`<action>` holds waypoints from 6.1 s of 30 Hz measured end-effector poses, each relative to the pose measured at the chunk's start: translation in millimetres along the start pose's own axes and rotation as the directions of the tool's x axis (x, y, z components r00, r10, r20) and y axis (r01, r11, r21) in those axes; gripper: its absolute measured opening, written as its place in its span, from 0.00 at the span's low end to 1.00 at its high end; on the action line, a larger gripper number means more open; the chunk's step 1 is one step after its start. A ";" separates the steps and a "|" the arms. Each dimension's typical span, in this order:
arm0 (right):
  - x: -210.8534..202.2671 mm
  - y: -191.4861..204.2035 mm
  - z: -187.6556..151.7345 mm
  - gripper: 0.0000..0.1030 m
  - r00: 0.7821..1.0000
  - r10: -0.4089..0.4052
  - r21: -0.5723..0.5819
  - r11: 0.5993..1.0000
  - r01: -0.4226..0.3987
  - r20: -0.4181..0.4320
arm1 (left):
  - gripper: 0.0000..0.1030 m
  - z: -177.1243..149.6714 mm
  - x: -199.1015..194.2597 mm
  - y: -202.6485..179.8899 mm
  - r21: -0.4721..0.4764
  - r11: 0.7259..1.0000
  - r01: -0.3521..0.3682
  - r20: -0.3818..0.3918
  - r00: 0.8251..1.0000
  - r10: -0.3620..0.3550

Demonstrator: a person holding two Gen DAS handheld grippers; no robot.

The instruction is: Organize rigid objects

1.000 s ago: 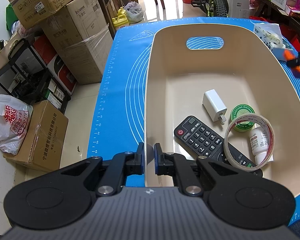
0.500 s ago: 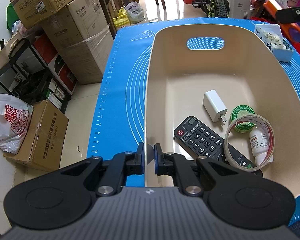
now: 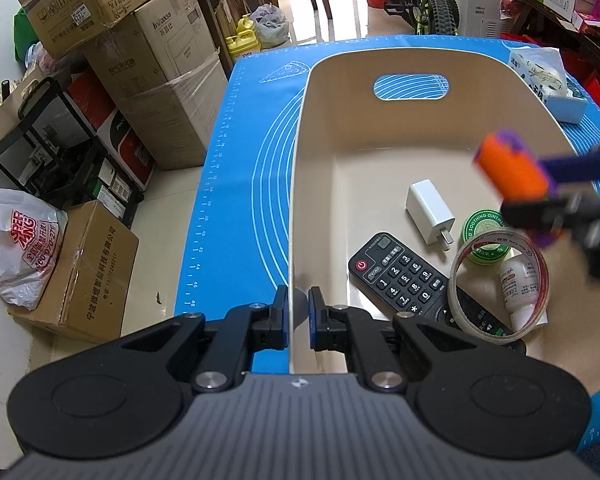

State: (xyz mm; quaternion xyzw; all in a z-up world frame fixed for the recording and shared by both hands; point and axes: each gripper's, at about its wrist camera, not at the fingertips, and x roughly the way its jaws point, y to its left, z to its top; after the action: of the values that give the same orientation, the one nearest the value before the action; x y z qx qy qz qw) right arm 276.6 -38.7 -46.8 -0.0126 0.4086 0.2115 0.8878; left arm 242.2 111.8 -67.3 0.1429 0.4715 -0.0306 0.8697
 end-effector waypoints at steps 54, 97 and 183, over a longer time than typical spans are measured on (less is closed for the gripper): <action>66.9 -142.0 -48.1 0.67 0.974 -0.212 0.132 0.966 0.221 -0.078 | 0.11 0.6 0.9 -1.6 0.003 1.000 0.002 0.004 1.000 -0.002; 16.8 -141.9 -32.8 0.12 0.985 -0.169 0.249 0.956 0.154 0.038 | 0.11 1.9 2.4 -4.0 -0.001 1.000 0.008 0.005 1.000 -0.008; -258.7 36.0 -104.8 0.91 0.944 -0.314 0.294 0.916 0.272 0.104 | 0.75 -65.6 -229.3 -36.0 -0.122 0.989 0.082 0.301 0.953 -0.041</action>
State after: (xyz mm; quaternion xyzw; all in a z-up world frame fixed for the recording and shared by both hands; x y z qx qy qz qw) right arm 38.1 -120.9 77.9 0.0658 0.3600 0.0172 0.9305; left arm 55.2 76.9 81.1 0.0636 0.3402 -0.0473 0.9370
